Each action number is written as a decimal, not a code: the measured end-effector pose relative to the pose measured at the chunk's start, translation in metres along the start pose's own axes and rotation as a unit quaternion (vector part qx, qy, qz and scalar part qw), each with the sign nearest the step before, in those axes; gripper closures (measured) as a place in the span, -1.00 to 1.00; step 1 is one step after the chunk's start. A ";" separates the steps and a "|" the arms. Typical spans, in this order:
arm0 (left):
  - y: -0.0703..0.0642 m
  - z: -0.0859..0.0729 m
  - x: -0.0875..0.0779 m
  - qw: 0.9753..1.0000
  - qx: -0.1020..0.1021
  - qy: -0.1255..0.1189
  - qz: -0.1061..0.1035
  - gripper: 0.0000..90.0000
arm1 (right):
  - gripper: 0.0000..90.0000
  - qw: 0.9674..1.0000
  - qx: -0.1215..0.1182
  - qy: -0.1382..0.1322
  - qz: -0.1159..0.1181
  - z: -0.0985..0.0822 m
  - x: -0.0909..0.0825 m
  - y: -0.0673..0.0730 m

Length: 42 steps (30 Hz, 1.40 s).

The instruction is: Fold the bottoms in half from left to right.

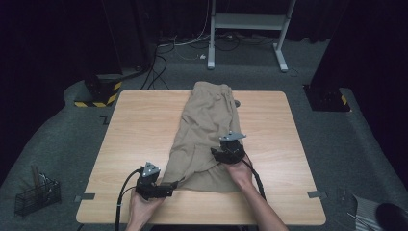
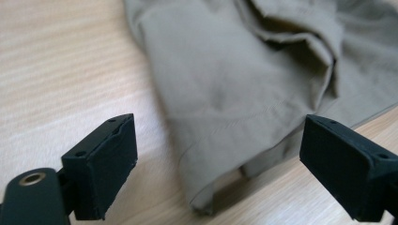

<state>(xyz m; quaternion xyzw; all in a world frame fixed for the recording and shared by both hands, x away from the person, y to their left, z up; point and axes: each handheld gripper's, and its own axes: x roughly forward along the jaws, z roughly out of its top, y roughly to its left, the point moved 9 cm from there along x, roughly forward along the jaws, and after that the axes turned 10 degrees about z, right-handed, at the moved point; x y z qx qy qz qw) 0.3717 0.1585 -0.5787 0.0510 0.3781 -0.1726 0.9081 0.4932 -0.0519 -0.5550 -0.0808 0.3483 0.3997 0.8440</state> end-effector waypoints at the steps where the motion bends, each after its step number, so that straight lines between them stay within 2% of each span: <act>1: 0.000 -0.002 0.002 1.000 -0.007 0.003 0.001 -0.75 | 0.07 1.000 0.004 0.002 0.002 -0.001 0.001 0.001; 4: -0.001 0.000 0.007 1.000 0.001 0.001 0.017 -0.74 | 0.08 1.000 -0.004 0.009 0.000 -0.002 0.005 0.001; 7: -0.003 0.007 0.016 1.000 0.011 -0.003 0.027 -0.73 | 0.16 1.000 -0.001 0.013 -0.004 -0.003 0.010 0.000; 9: -0.003 0.013 0.023 0.999 0.016 -0.003 0.035 -0.72 | 0.32 1.000 -0.008 0.019 -0.004 -0.004 0.012 0.000; 12: -0.003 0.017 0.029 0.998 0.030 0.003 0.056 -0.73 | 0.60 0.999 -0.010 0.039 0.011 -0.010 0.013 0.001; 16: -0.004 0.016 0.030 0.997 0.036 -0.009 0.064 -0.75 | 0.95 0.998 -0.022 0.055 0.014 -0.016 0.008 0.001; 17: -0.004 0.015 0.030 0.997 0.037 -0.009 0.064 -0.75 | 0.98 0.998 -0.024 0.055 0.015 -0.016 0.005 0.001; 23: -0.004 0.015 0.030 0.997 0.038 -0.011 0.061 -0.75 | 0.98 0.999 -0.023 0.037 0.005 -0.023 -0.017 -0.002; 30: -0.003 0.015 0.031 0.997 0.039 -0.015 0.062 -0.75 | 0.99 0.999 -0.008 0.031 -0.018 -0.046 -0.047 -0.021; 32: -0.003 0.015 0.031 0.997 0.041 -0.015 0.062 -0.75 | 1.00 0.998 -0.009 0.034 -0.043 -0.052 -0.052 -0.030; 36: -0.003 0.015 0.031 0.997 0.040 -0.014 0.063 -0.75 | 1.00 0.997 0.032 0.029 -0.062 -0.066 -0.063 -0.054; 38: -0.003 0.015 0.031 0.997 0.038 -0.013 0.063 -0.75 | 0.98 0.998 0.031 0.022 -0.053 -0.065 -0.066 -0.050; 39: -0.003 0.015 0.031 0.997 0.037 -0.013 0.063 -0.75 | 0.86 0.998 0.022 0.016 -0.049 -0.061 -0.066 -0.045; 42: -0.004 0.015 0.031 0.997 0.036 -0.013 0.063 -0.75 | 0.57 1.000 0.013 -0.002 -0.011 -0.044 -0.057 -0.025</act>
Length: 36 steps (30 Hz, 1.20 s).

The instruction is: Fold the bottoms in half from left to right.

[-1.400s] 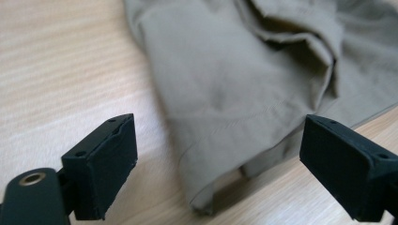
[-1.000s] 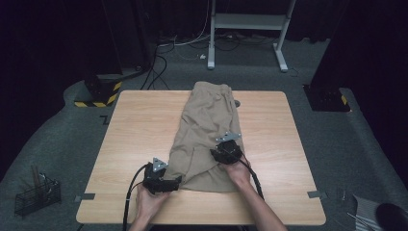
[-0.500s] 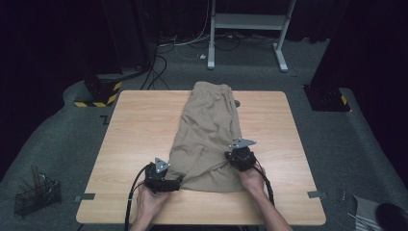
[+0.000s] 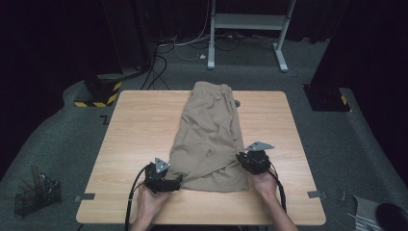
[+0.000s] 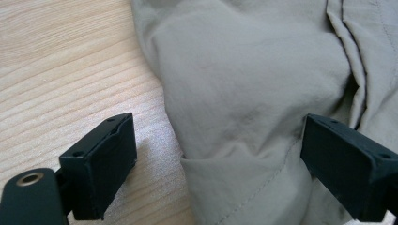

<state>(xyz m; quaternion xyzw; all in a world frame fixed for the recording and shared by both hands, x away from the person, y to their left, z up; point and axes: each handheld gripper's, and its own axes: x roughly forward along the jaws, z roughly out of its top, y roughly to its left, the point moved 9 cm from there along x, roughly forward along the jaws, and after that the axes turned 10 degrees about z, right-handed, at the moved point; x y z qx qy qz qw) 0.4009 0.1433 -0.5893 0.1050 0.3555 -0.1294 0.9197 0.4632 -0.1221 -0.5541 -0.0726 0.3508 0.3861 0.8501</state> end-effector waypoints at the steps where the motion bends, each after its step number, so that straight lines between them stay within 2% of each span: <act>1: 0.000 0.000 0.000 1.000 0.000 0.000 0.000 -0.75 | 0.47 1.000 -0.005 0.001 0.007 0.005 0.006 0.006; 3: 0.000 0.000 0.000 1.000 0.001 -0.001 -0.001 -0.76 | 0.26 1.000 -0.004 0.012 0.024 0.011 0.021 0.016; 6: 0.000 0.000 0.000 1.000 0.003 0.002 0.001 -0.77 | 0.19 0.999 -0.007 0.022 0.036 0.017 0.040 0.025; 7: 0.000 0.000 0.000 1.000 0.002 0.003 0.001 -0.77 | 0.32 0.999 -0.008 0.027 0.041 0.018 0.045 0.028; 9: 0.000 0.001 0.001 1.000 0.002 0.003 0.001 -0.77 | 0.86 0.998 -0.020 0.041 0.052 0.016 0.050 0.031; 10: 0.000 0.001 0.001 1.000 0.002 0.003 0.002 -0.77 | 0.99 0.997 -0.030 0.042 0.050 0.015 0.050 0.032; 12: 0.000 0.000 0.000 1.000 0.001 0.005 0.003 -0.78 | 1.00 0.997 -0.028 0.035 0.055 0.014 0.042 0.032; 14: 0.000 0.000 0.000 1.000 0.001 0.006 0.002 -0.78 | 1.00 0.998 -0.031 0.031 0.046 0.012 0.031 0.029; 16: -0.001 0.000 0.001 1.000 0.002 0.006 -0.001 -0.82 | 1.00 0.999 -0.018 0.020 0.048 0.011 0.020 0.023; 18: -0.002 0.000 0.001 1.000 0.003 0.006 -0.001 -0.84 | 1.00 0.999 -0.019 0.011 0.037 0.011 0.012 0.017; 22: 0.000 0.000 0.001 1.000 -0.001 0.003 -0.006 -0.83 | 1.00 1.000 -0.009 0.006 0.029 0.009 0.009 0.012; 24: -0.001 0.000 0.000 1.000 0.000 0.004 -0.004 -0.83 | 1.00 1.000 -0.011 0.004 0.026 0.006 0.008 0.012; 28: -0.002 0.000 0.001 1.000 0.003 0.006 -0.002 -0.84 | 1.00 0.999 -0.016 -0.010 0.026 0.001 -0.008 0.013; 32: -0.003 0.000 0.000 1.000 0.004 0.001 -0.005 -0.84 | 1.00 0.999 -0.005 -0.022 0.024 0.003 -0.015 0.010; 36: -0.001 -0.002 -0.001 1.000 0.006 0.002 -0.005 -0.83 | 1.00 0.999 -0.003 -0.031 0.011 0.005 -0.018 0.004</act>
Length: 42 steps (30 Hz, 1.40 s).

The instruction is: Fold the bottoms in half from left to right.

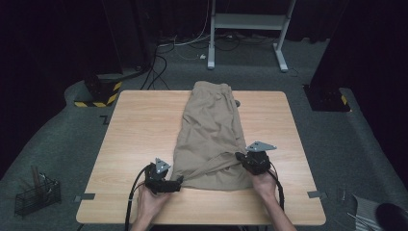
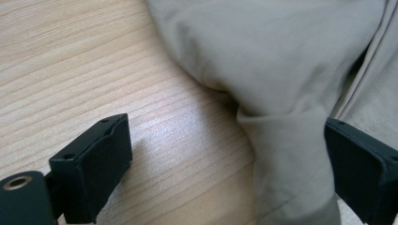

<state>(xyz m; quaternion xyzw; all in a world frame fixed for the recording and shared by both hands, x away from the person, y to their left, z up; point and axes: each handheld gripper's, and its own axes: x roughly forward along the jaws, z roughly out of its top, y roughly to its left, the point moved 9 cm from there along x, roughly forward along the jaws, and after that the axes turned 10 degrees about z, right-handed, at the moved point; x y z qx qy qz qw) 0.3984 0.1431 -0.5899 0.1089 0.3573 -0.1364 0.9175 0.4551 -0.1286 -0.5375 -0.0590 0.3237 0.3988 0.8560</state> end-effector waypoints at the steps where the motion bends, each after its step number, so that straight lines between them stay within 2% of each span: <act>1: 0.000 0.000 0.000 1.000 -0.001 0.001 0.000 -0.83 | 1.00 1.000 0.000 -0.003 -0.001 0.000 -0.004 -0.001; 4: 0.000 -0.001 -0.001 1.000 0.001 0.001 0.002 -0.83 | 1.00 1.000 -0.008 -0.001 -0.004 -0.007 -0.017 -0.002; 8: 0.000 -0.001 -0.001 1.000 0.001 0.002 0.002 -0.83 | 1.00 1.000 -0.004 0.003 0.000 -0.029 -0.028 0.000; 11: -0.001 -0.003 -0.003 1.000 0.000 0.007 0.000 -0.83 | 1.00 1.000 0.005 0.011 0.000 -0.047 -0.029 0.001; 15: 0.000 -0.005 -0.012 1.000 -0.017 0.021 -0.012 -0.75 | 0.95 0.999 -0.009 0.033 -0.004 -0.058 -0.023 0.004; 17: 0.004 -0.006 -0.018 1.000 -0.023 0.016 -0.011 -0.70 | 0.82 0.999 -0.005 0.032 -0.006 -0.056 -0.022 0.005; 20: 0.012 -0.004 -0.029 0.999 -0.034 0.004 -0.017 -0.68 | 0.66 1.000 0.006 0.012 -0.005 -0.047 -0.026 0.002; 24: 0.021 0.001 -0.039 0.999 -0.029 0.001 -0.019 -0.71 | 0.51 1.000 0.014 -0.002 -0.016 -0.029 -0.029 0.000; 28: 0.026 0.004 -0.048 0.999 -0.026 -0.007 -0.023 -0.74 | 0.37 1.000 0.017 0.008 -0.022 -0.011 -0.015 0.002; 33: 0.035 0.003 -0.055 0.998 -0.042 -0.012 -0.033 -0.73 | 0.26 0.999 0.014 0.030 -0.021 -0.009 0.004 0.009; 37: 0.039 0.007 -0.049 0.998 -0.048 -0.012 -0.034 -0.70 | 0.25 0.998 0.014 0.052 -0.030 -0.028 0.005 0.008; 40: 0.033 0.016 -0.035 0.998 -0.046 -0.008 -0.042 -0.68 | 0.23 0.997 0.026 0.065 -0.045 -0.044 0.000 0.000; 42: 0.028 0.022 -0.022 0.998 -0.040 -0.006 -0.046 -0.67 | 0.19 0.995 0.025 0.078 -0.058 -0.053 -0.004 -0.005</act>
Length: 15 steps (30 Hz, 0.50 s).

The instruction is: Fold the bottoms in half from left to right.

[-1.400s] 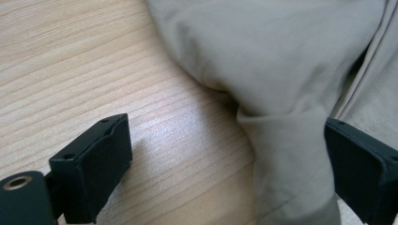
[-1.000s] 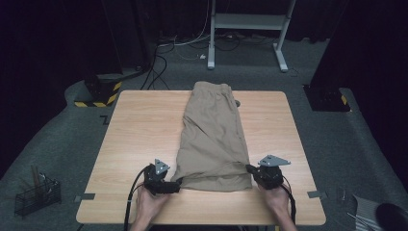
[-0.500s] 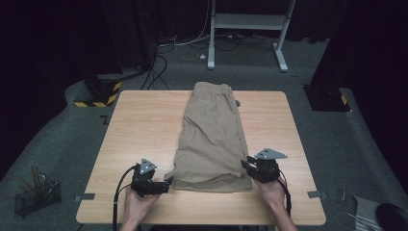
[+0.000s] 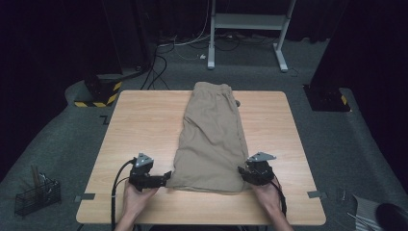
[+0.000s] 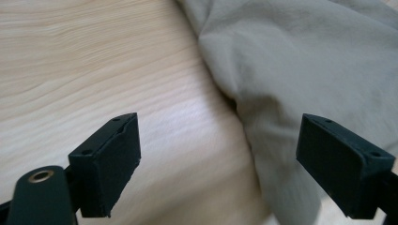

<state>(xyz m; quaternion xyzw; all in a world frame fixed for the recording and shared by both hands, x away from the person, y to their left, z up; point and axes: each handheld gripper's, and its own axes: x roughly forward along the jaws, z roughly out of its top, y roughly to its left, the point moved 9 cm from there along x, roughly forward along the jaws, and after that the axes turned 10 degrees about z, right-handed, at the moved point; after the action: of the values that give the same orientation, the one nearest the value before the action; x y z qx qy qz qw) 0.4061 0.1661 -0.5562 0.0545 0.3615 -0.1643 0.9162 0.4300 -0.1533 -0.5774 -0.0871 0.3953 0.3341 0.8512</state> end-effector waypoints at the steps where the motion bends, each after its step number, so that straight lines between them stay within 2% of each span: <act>1: -0.002 0.002 0.007 1.000 0.000 0.005 -0.001 -0.66 | 0.18 1.000 0.000 0.003 -0.003 -0.003 0.000 -0.002; 3: -0.008 0.005 0.019 1.000 0.003 0.011 -0.005 -0.61 | 0.20 1.000 0.009 -0.004 0.000 -0.004 -0.003 -0.005; 5: -0.015 0.009 0.026 1.000 0.007 0.010 -0.005 -0.49 | 0.31 1.000 0.011 -0.012 0.006 -0.002 -0.005 -0.004; 9: -0.023 0.011 0.033 1.000 0.023 0.011 -0.005 -0.16 | 0.68 0.999 0.008 -0.011 0.032 0.004 0.001 -0.002; 11: -0.026 0.008 0.036 0.999 0.026 0.018 -0.006 0.00 | 0.87 0.999 0.003 -0.004 0.032 0.004 0.005 -0.004; 12: -0.026 0.006 0.037 0.999 0.035 0.022 0.001 0.05 | 0.97 0.999 0.000 -0.006 0.032 0.005 0.006 -0.004; 14: -0.027 0.002 0.036 0.998 0.047 0.027 0.011 0.18 | 1.00 1.000 -0.003 -0.009 0.029 0.006 0.004 -0.005; 15: -0.027 -0.001 0.035 0.998 0.060 0.029 0.021 0.23 | 1.00 1.000 -0.008 -0.014 0.025 0.007 0.001 -0.006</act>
<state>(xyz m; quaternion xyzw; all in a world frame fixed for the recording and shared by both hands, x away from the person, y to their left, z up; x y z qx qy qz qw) 0.4205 0.1320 -0.5798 0.1220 0.3759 -0.1649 0.9037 0.4390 -0.1547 -0.5744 -0.0789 0.3826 0.3596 0.8474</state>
